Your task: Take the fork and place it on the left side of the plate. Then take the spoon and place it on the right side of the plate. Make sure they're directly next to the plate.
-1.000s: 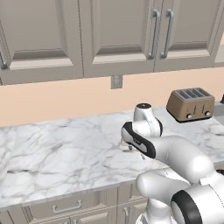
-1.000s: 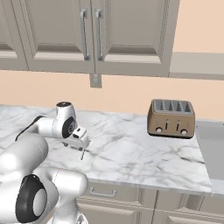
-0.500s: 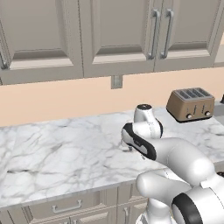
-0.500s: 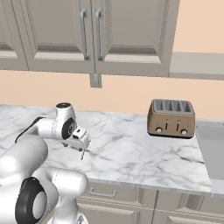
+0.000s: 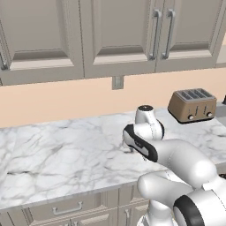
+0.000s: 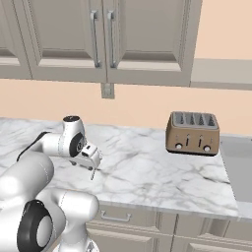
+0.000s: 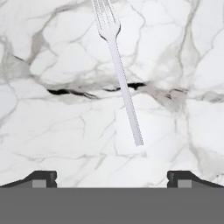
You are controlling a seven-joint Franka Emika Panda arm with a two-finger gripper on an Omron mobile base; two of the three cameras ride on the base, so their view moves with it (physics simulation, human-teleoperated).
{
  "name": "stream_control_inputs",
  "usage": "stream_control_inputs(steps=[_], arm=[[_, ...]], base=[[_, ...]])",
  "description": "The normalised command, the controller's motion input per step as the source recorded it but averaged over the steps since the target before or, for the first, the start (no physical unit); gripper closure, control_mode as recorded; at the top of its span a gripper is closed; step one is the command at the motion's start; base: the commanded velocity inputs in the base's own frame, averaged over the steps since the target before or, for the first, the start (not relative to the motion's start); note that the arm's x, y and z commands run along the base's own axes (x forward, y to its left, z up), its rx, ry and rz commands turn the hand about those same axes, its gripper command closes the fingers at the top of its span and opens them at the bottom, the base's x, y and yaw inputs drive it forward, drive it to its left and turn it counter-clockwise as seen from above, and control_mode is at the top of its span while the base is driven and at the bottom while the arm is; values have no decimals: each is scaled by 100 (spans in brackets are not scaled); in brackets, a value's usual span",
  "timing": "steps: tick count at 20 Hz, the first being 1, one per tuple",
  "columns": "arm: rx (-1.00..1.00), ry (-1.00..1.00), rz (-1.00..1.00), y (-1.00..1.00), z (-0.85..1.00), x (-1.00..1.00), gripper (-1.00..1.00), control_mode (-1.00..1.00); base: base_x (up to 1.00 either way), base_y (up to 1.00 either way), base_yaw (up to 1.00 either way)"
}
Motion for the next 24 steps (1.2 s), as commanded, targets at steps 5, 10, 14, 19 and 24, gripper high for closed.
stream_control_inputs(steps=[5, 10, 14, 19, 24], arm=[[0, 0, 0, 0, 0, 0, -100, -100], [0, 0, 0, 0, 0, 0, -100, -100], [0, 1, 0, 0, -4, 11, -100, -100], [0, 6, 0, -16, -9, 41, -100, -100], [0, 18, 1, -22, -3, 62, -100, -100]], base=[[0, 0, 0], [0, 0, 0], [0, 0, 0], [0, 0, 0], [0, 0, 0]])
